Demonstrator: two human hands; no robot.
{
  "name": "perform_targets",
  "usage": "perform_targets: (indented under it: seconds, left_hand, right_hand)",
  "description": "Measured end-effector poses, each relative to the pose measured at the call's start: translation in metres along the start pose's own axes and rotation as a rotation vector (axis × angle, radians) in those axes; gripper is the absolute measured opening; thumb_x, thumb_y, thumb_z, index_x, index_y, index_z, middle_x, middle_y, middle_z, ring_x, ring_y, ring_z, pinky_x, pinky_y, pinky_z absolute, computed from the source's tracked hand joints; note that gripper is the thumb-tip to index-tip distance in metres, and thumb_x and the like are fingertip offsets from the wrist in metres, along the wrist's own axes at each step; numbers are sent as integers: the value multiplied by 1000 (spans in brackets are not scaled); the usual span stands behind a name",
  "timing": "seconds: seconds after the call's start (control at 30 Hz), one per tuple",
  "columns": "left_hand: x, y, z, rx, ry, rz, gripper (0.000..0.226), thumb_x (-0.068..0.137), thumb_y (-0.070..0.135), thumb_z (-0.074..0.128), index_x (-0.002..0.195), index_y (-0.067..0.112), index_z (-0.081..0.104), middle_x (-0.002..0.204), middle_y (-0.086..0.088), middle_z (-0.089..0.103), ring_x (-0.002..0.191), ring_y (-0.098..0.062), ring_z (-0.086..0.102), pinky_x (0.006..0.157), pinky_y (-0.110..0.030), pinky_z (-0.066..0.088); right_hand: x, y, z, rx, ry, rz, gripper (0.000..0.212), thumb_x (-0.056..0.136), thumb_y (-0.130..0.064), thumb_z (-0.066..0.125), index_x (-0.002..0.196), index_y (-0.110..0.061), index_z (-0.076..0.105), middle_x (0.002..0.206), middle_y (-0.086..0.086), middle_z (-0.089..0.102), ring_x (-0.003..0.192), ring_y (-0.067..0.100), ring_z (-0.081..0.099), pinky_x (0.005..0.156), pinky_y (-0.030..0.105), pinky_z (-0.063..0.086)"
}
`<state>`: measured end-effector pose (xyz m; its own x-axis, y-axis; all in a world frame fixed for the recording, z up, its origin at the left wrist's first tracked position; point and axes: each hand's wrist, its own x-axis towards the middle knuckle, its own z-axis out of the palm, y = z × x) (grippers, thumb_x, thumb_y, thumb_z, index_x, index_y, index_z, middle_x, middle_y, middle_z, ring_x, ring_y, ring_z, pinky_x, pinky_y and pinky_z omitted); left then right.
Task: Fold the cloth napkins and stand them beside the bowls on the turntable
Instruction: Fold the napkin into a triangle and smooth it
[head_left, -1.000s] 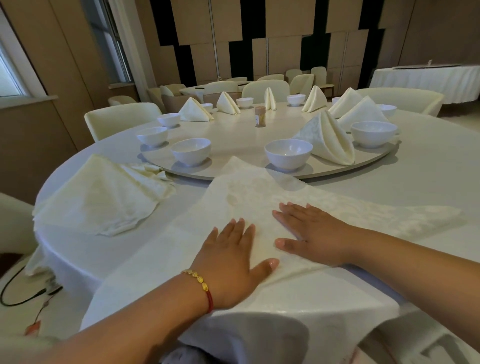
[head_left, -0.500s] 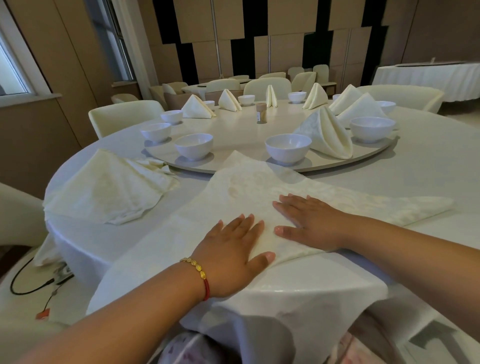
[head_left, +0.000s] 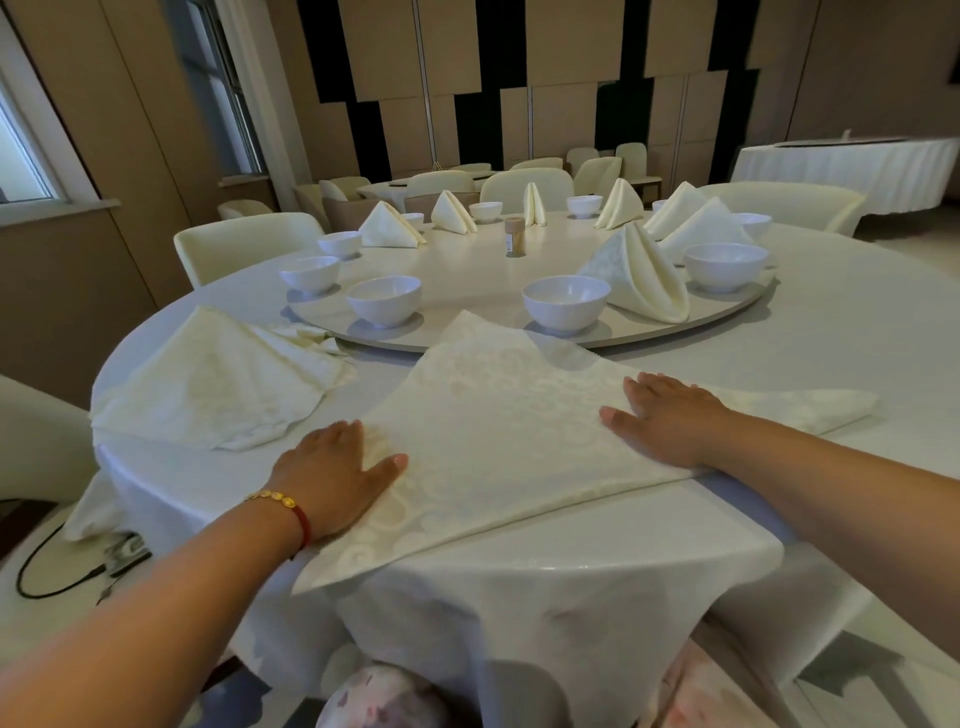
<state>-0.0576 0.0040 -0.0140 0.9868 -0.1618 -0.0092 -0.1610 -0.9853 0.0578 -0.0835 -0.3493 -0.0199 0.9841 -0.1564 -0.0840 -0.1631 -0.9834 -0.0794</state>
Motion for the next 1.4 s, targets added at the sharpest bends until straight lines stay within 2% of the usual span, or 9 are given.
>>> perform_targets:
  seconds: [0.1,0.27,0.4,0.5,0.6,0.73,0.87,1.1,1.4]
  left_hand:
    - [21,-6,-10,-38,92,-154,69,83,66,51,125,12,49,122,-13,55,110,-32,53,91,-42,47]
    - [54,-9,-21,-168,-39,-216,45,90,49,57,78,6,55,78,-8,59,77,-23,55,70,-29,39]
    - [62,2,-27,-102,-54,-176,38,95,41,54,92,3,58,91,-10,59,86,-24,53,75,-29,38]
    - [75,8,-32,-133,29,-172,38,94,39,55,103,2,60,102,-11,62,96,-28,57,81,-32,42]
    - [89,17,-33,-108,67,-154,34,93,42,54,96,8,56,108,-10,62,98,-29,55,88,-37,45]
    - [80,40,-30,65,150,-149,58,92,48,53,130,6,42,134,-16,45,121,-33,43,95,-43,42]
    - [33,67,-21,-149,172,140,53,96,41,47,139,10,40,142,-11,39,132,-30,35,106,-42,35]
    - [-14,52,6,12,-79,293,61,100,51,15,154,25,2,161,4,-4,148,-12,-3,120,-38,3]
    - [-28,-68,3,-85,46,37,65,95,60,25,149,24,27,157,2,25,143,-17,24,116,-38,19]
  right_hand:
    - [20,6,-11,88,214,100,66,94,-59,35,133,-6,44,138,16,46,127,34,39,101,41,37]
    - [48,17,-28,76,180,249,62,89,-59,49,127,-10,48,134,14,43,127,34,37,97,40,37]
    - [60,26,-31,98,87,259,55,91,-56,49,120,-10,56,127,11,53,120,31,47,96,35,38]
    - [52,35,-1,369,466,-11,47,86,-43,58,91,3,63,94,7,57,90,14,56,84,26,39]
    - [42,31,-35,190,96,155,33,93,-32,58,70,-9,53,76,3,52,73,16,53,68,27,43]
    - [28,10,-51,-115,160,322,50,92,-53,51,119,-10,51,125,12,52,118,31,45,92,38,39]
    - [6,-47,-34,59,373,-22,58,94,-52,47,132,-10,45,134,14,49,125,33,43,97,38,37]
    - [-36,-117,5,-5,-92,-354,79,93,-67,13,154,-20,-4,162,-1,-7,148,14,-7,121,38,0]
    - [-41,-113,5,-35,-93,-350,76,93,-65,12,154,-23,-4,161,-4,-10,147,10,-10,120,35,-3]
